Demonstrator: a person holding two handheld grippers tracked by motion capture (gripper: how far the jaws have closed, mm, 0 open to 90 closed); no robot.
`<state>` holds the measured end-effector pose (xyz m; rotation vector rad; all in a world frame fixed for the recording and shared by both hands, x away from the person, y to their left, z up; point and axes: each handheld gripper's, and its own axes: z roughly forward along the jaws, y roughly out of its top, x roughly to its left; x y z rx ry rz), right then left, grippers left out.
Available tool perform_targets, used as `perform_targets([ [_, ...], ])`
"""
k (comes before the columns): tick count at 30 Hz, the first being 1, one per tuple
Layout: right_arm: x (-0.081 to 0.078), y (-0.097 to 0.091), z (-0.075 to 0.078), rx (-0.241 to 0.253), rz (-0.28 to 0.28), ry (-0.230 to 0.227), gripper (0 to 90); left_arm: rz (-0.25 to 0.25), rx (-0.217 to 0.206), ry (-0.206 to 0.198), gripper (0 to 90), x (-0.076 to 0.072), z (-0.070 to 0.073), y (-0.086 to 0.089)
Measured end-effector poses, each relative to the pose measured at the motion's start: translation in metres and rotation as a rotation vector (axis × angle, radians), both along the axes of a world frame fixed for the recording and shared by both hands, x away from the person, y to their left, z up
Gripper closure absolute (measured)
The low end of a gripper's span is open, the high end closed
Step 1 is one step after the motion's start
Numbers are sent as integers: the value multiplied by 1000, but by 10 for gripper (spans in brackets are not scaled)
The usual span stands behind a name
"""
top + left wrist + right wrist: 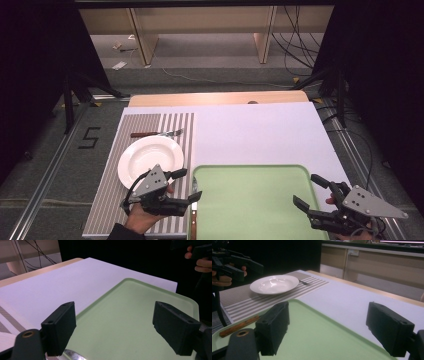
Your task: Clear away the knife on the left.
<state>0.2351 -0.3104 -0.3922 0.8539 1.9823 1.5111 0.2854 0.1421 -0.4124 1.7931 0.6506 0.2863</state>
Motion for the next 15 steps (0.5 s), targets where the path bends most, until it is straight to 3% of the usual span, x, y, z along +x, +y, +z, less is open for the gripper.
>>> perform_targets([
  [6,0,0,0,3,1,1,199,16,-21,11,185,-5,-1,9],
  [15,0,-1,1,9,-5,-2,199,45,-2,-4,185,-15,-1,11],
])
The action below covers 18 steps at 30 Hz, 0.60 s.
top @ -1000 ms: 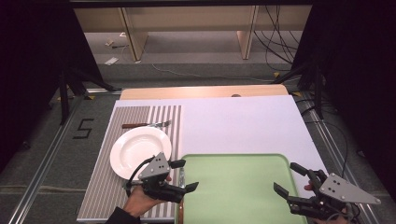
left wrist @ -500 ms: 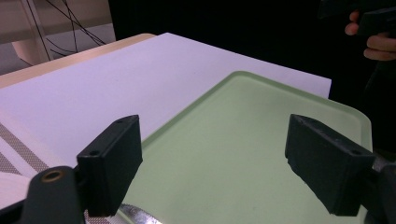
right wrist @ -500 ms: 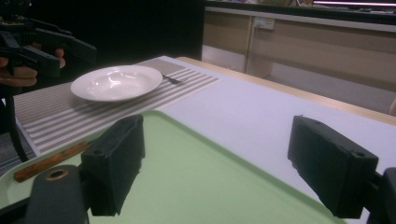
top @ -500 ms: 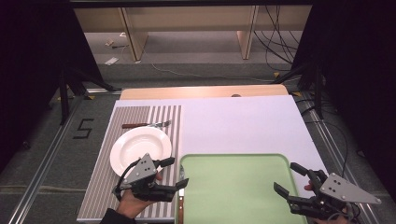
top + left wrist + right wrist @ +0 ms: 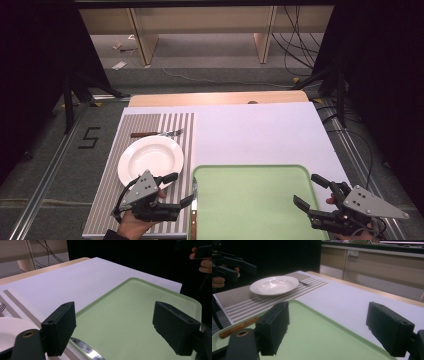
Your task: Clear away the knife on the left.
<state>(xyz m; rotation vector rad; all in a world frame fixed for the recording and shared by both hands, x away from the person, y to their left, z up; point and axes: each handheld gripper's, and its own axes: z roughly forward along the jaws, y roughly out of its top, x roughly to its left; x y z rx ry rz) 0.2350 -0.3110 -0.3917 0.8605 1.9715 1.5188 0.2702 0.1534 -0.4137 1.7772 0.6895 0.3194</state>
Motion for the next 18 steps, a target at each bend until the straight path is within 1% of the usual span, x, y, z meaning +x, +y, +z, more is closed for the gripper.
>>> perform_targets([
  [3,0,0,0,-1,-1,1,199,-2,-1,1,185,-1,0,0],
  [4,0,0,0,0,-2,0,199,10,-6,-1,185,-3,-1,0],
  [6,0,0,0,0,-2,2,199,12,-10,0,185,-4,-2,0],
  [9,-1,-1,1,3,-2,-3,199,23,-5,0,185,-5,-2,-1],
  [10,-1,-1,1,3,-2,-4,199,32,-7,5,185,-5,-2,0],
  [11,-1,-1,1,4,-2,-3,199,36,-11,2,185,-5,-1,0],
  [14,0,0,0,1,-2,-2,198,29,-8,4,186,-5,-2,0],
  [16,0,0,0,1,-3,-3,198,18,2,3,188,-5,-2,-2],
  [18,0,0,1,3,-3,-3,198,19,3,1,188,-5,-2,-2],
])
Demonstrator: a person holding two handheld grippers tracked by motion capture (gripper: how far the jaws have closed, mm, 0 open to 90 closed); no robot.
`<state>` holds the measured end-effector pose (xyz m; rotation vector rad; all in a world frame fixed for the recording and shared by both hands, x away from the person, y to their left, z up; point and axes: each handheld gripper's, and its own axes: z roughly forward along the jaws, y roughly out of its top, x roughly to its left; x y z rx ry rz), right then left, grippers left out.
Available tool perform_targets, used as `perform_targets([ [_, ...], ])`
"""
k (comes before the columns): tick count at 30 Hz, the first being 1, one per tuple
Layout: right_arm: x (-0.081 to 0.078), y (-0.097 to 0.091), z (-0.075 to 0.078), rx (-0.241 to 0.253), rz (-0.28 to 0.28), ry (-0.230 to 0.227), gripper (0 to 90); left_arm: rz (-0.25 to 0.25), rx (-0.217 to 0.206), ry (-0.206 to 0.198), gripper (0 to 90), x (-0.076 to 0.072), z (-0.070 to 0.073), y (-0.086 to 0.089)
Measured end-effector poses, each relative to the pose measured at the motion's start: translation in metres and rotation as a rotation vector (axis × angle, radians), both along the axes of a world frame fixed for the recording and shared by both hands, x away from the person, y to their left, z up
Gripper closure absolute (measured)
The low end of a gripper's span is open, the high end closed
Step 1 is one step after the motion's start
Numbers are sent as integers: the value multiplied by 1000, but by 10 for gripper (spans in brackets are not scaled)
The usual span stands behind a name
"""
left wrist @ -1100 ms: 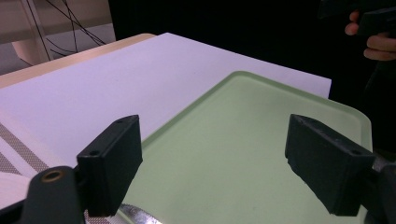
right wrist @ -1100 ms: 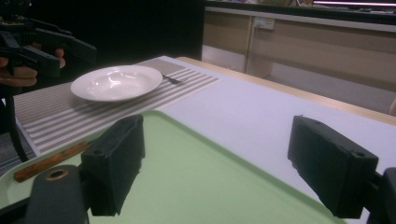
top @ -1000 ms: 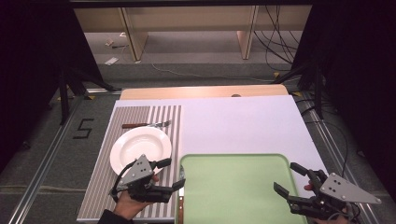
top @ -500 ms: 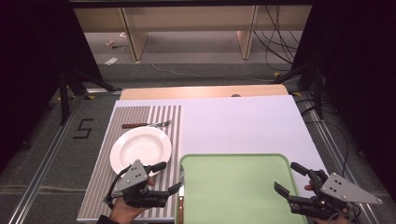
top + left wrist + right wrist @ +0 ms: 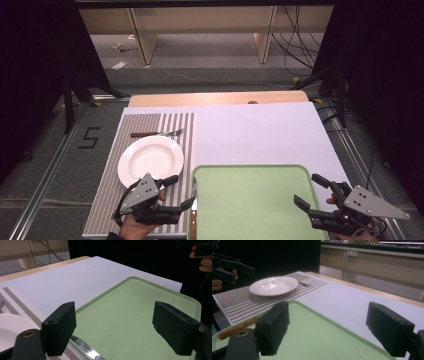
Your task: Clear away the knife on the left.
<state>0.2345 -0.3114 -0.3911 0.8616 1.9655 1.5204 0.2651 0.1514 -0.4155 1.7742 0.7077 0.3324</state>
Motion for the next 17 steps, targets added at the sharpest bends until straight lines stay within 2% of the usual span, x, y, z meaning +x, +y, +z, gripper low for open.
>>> perform_targets([
  [17,0,0,0,-2,3,-1,198,-13,-2,12,188,1,0,-3],
])
